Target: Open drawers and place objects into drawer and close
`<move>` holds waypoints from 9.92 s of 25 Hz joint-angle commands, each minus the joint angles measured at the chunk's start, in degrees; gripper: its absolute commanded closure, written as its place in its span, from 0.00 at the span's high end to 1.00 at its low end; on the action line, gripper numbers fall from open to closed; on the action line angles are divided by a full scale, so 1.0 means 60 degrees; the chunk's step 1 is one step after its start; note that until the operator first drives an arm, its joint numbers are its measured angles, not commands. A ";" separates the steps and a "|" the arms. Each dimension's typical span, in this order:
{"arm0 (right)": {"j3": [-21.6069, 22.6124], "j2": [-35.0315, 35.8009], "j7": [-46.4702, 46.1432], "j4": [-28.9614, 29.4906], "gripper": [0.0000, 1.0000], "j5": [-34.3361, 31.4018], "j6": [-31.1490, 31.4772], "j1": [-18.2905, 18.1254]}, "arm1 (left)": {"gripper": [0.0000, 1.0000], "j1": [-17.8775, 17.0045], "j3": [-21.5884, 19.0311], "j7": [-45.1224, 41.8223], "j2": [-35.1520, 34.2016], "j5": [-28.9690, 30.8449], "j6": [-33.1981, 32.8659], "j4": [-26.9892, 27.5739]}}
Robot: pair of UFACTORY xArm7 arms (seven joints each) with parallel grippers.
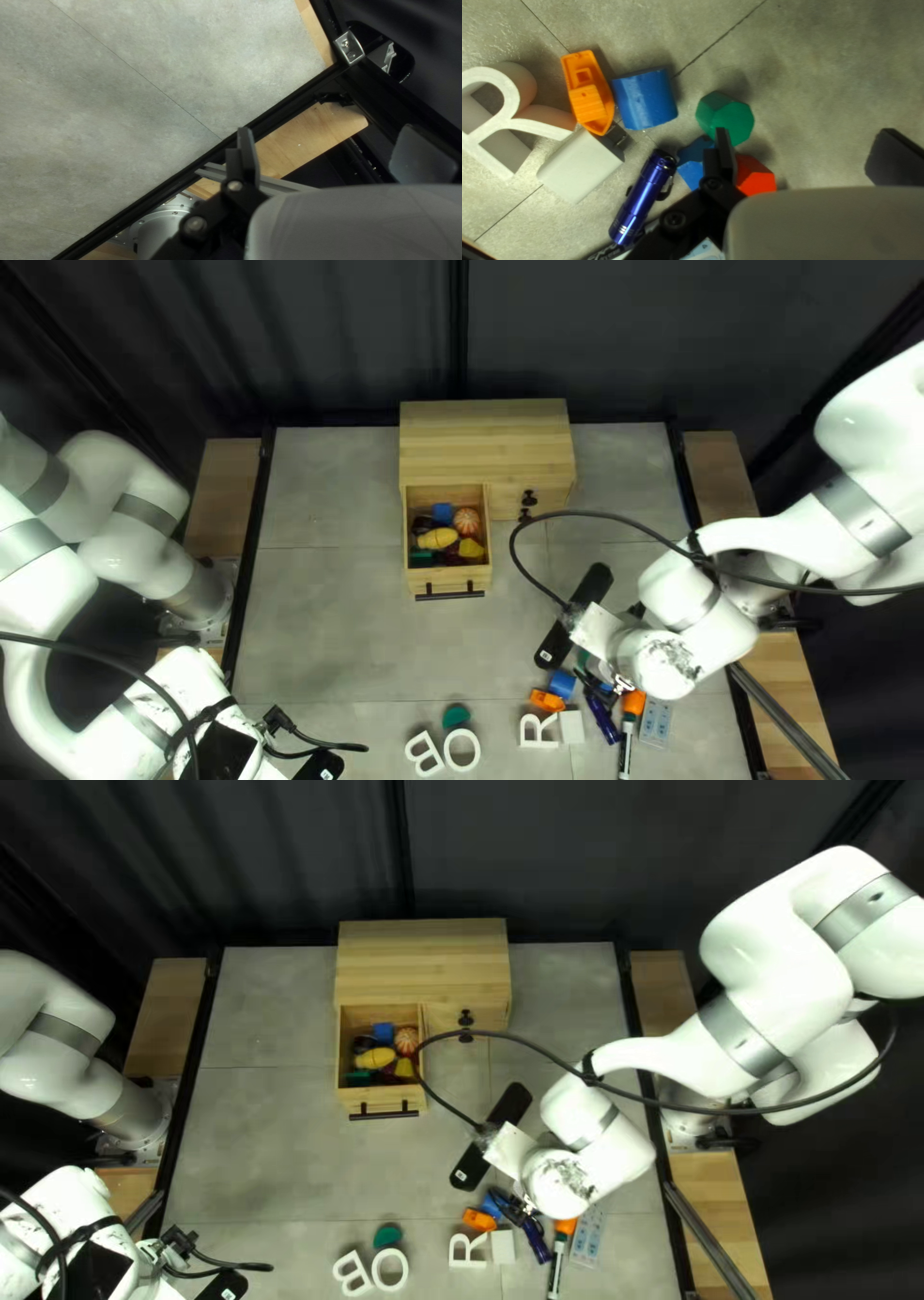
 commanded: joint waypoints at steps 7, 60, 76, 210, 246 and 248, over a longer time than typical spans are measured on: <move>-0.0153 -0.0141 -0.1399 -0.0704 1.00 0.0720 -0.1331 -0.0129 | 1.00 0.0000 0.0000 0.0000 0.0000 0.0000 0.0000 0.0000; -0.1482 -0.1892 -0.4206 0.1453 0.02 -0.0537 0.0357 -0.1773 | 1.00 0.0000 0.0000 0.0000 0.0000 0.0000 0.0000 0.0000; -0.2547 0.0845 -0.6321 0.3640 1.00 -0.0300 -0.2354 -0.2852 | 1.00 0.0000 0.0000 0.0000 0.0000 0.0000 0.0000 0.0000; -0.1256 -0.0092 -1.2911 -0.1616 0.01 0.0454 -0.1224 0.2081 | 1.00 0.0000 0.0000 0.0000 0.0000 0.0000 0.0000 0.0000; -0.2931 0.0289 -1.0454 0.3726 0.00 -0.2902 0.0323 -0.0728 | 1.00 0.0000 0.0000 0.0000 0.0000 0.0000 0.0000 0.0000; -0.3038 0.0604 -1.0530 0.3830 0.00 -0.2953 -0.0194 -0.0860 | 1.00 0.0000 0.0000 0.0000 0.0000 0.0000 0.0000 0.0000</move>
